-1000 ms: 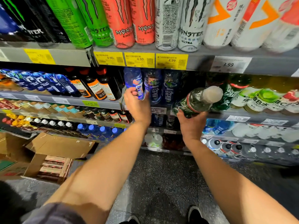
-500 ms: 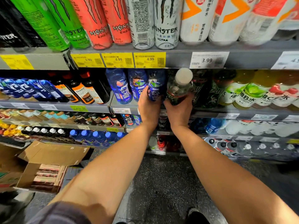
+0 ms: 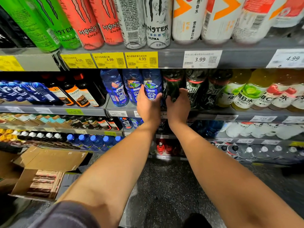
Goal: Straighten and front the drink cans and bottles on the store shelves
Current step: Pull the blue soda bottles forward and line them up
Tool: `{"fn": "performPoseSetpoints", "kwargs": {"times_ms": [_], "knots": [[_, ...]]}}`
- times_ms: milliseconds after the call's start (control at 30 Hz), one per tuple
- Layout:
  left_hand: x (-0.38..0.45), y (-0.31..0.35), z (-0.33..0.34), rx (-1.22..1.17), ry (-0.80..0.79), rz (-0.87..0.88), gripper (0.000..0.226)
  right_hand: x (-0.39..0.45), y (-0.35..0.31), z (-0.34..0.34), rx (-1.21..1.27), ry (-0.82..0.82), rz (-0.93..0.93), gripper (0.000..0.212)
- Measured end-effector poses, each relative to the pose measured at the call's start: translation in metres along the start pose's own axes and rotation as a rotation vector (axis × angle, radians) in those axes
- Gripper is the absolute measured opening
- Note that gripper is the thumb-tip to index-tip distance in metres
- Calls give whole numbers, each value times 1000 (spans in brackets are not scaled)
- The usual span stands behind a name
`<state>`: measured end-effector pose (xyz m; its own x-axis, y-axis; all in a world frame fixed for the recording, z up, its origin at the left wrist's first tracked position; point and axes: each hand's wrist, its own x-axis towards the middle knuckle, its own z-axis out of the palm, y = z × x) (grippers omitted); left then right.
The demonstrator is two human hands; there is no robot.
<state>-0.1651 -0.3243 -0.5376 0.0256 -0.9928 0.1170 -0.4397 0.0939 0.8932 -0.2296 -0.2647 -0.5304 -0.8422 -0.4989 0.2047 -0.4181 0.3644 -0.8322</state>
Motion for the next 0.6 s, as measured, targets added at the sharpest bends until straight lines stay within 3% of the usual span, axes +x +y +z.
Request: {"fn": "performPoseSetpoints", "kwargs": {"times_ms": [300,467,600], "knots": [[0,6,3,-5,99,-5,65,2,15,-5,44,-79,-58,48],[1,6,6,9,116,-8,63,5,14,-2,-110,-167,-82,80],[4,7,5,10,108,-21,63,9,12,0,-187,-79,-93,66]]}}
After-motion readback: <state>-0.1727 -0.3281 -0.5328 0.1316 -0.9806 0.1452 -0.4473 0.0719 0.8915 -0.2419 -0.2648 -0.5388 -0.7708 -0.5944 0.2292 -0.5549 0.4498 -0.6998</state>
